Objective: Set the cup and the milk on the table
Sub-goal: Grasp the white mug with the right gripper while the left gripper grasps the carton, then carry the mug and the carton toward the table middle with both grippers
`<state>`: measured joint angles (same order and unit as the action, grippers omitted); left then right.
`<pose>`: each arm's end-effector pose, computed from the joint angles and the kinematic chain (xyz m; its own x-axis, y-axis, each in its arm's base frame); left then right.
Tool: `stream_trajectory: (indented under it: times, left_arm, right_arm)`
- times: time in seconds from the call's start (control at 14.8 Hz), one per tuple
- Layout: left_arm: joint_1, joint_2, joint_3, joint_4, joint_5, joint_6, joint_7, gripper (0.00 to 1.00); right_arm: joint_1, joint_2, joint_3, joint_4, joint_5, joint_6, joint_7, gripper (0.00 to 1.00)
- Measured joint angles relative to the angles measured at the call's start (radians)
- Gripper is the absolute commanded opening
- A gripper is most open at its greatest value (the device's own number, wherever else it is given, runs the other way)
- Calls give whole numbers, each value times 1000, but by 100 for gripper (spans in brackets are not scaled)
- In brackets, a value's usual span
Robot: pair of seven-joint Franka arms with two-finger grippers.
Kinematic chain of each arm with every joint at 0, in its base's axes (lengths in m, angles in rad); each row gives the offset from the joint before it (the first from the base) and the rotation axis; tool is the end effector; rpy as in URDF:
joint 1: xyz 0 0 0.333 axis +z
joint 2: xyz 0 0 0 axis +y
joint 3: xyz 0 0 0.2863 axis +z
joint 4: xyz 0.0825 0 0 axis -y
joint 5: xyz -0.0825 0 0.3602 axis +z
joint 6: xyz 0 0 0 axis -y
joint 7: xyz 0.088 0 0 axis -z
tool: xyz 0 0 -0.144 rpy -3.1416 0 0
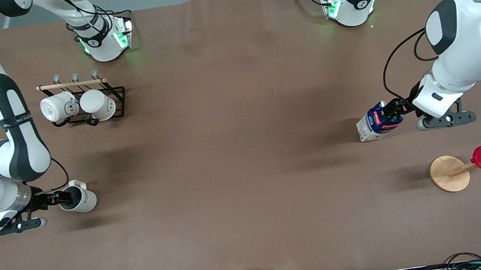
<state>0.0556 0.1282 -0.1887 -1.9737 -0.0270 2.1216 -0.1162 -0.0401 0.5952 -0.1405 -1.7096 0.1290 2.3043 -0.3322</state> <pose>0.5565 -0.0752 0.3542 0.9999 -0.0009 0.0158 -0.0016 -0.9988 0.0494 0.6319 -0.1039 0.2029 0.9959 0.0894 0.0121 0.0896 -0.9959 -0.0146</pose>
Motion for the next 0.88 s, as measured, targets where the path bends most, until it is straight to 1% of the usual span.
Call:
stream_trajectory:
  times: [0.07,0.14,0.2,0.61,0.74,0.88]
  left_arm:
    - [0,3,0,-17,0,19,0,95]
    - [-1,5,0,-35,0,36,0,95]
    - [-1,5,-1,-50,0,48,0,95]
    - [-1,5,-1,-91,0,61,0,93]
    - [-1,6,-1,-102,1,70,1,93]
    - [-1,7,-1,-115,1,86,2,93]
  right_arm:
    - [2,0,2,-14,1,21,0,22]
    - [4,1,4,-26,2,37,0,5]
    - [7,1,4,-34,2,45,0,0]
    - [12,-3,5,-34,4,43,-1,0]
    - [31,-26,8,-11,4,-12,1,0]
    - [60,-72,17,32,6,-131,39,0]
